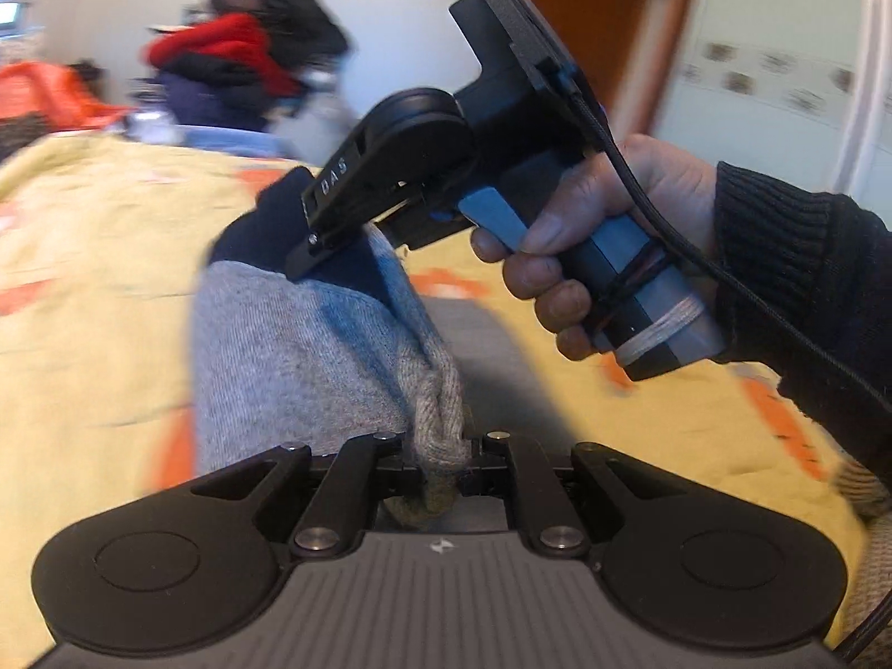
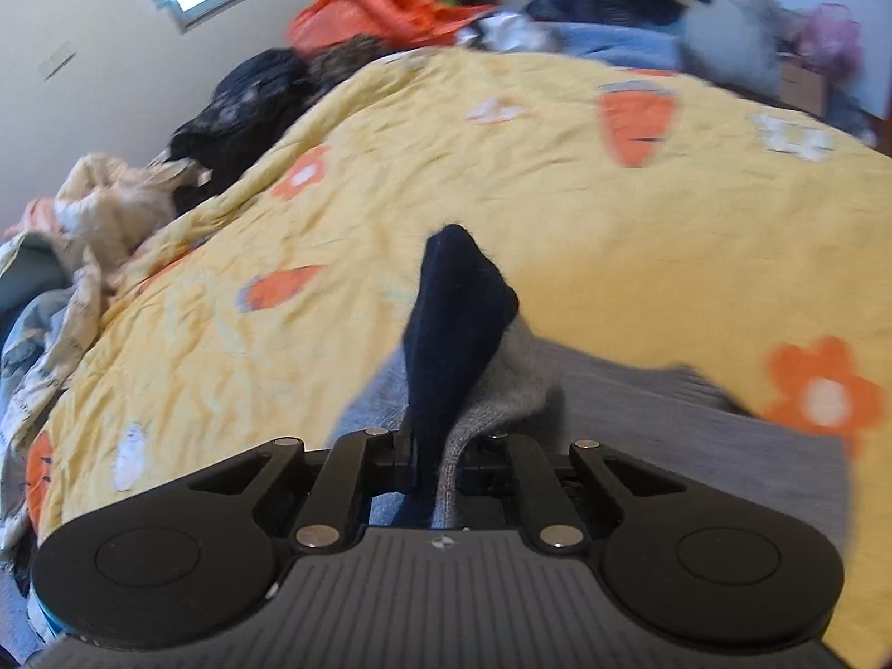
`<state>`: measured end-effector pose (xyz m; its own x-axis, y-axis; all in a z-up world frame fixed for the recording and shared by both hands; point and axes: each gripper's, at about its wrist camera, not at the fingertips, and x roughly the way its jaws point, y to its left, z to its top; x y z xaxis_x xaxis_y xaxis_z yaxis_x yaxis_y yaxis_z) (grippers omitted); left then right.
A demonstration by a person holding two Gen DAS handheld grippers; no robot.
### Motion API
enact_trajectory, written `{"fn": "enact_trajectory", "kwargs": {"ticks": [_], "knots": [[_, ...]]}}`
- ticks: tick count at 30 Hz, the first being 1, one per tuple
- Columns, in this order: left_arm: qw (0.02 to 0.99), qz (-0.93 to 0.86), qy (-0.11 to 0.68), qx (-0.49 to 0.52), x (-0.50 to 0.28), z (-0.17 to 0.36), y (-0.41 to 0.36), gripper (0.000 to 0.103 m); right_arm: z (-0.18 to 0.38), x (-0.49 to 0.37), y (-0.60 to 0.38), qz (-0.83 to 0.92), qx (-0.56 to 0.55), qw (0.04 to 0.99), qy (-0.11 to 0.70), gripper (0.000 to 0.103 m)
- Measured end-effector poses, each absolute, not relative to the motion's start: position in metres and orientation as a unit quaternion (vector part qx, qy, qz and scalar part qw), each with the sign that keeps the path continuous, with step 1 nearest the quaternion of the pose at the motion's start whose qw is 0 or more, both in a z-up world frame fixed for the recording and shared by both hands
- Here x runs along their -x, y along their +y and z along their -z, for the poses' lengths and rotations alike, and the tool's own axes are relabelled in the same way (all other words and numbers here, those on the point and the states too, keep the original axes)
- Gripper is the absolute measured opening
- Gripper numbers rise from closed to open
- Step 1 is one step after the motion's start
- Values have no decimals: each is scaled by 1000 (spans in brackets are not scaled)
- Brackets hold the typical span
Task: Fold small clothes
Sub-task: 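Lift and fold the grey side over with the left gripper while the right gripper holds the navy sleeve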
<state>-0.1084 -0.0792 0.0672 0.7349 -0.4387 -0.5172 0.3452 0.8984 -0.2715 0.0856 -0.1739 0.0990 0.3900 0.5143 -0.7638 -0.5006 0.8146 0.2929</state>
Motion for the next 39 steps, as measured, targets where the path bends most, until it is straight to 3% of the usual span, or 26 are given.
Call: {"fn": "enact_trajectory", "kwargs": {"ticks": [6, 11, 18, 19, 21, 22, 23, 25, 29, 32, 36, 39], "knots": [[904, 258, 340, 31, 91, -40, -151, 8, -74, -93, -274, -215, -23, 849, 483, 17], [896, 257, 362, 6, 86, -23, -163, 8, -42, -86, -290, -199, -61, 851, 481, 17], [887, 276, 369, -19, 87, -17, -176, 9, -51, -81, -304, -191, -93, 861, 462, 17], [882, 288, 372, -25, 85, -20, -178, 13, -45, -82, -306, -184, -93, 858, 471, 18], [873, 318, 370, -14, 90, -30, -164, 25, -37, -82, -308, -172, -88, 857, 479, 32], [867, 337, 368, -1, 93, -36, -154, 38, -38, -80, -310, -167, -87, 860, 474, 46], [861, 352, 367, 15, 98, -42, -140, 64, -42, -79, -312, -160, -88, 864, 469, 56], [862, 360, 354, 40, 108, -55, -109, 92, -55, -75, -322, -151, -103, 877, 445, 59], [876, 364, 305, 88, 118, -76, -40, 93, -63, -77, -345, -126, -132, 887, 425, 61], [899, 282, 302, 147, 84, -73, 3, 94, -44, -81, -346, -128, -133, 875, 447, 62], [864, 206, 364, 280, 7, -41, 43, 94, -18, -81, -340, -141, -165, 855, 471, 63], [814, 204, 406, 363, -39, -13, 47, 94, -13, -78, -340, -152, -198, 853, 459, 74]]}}
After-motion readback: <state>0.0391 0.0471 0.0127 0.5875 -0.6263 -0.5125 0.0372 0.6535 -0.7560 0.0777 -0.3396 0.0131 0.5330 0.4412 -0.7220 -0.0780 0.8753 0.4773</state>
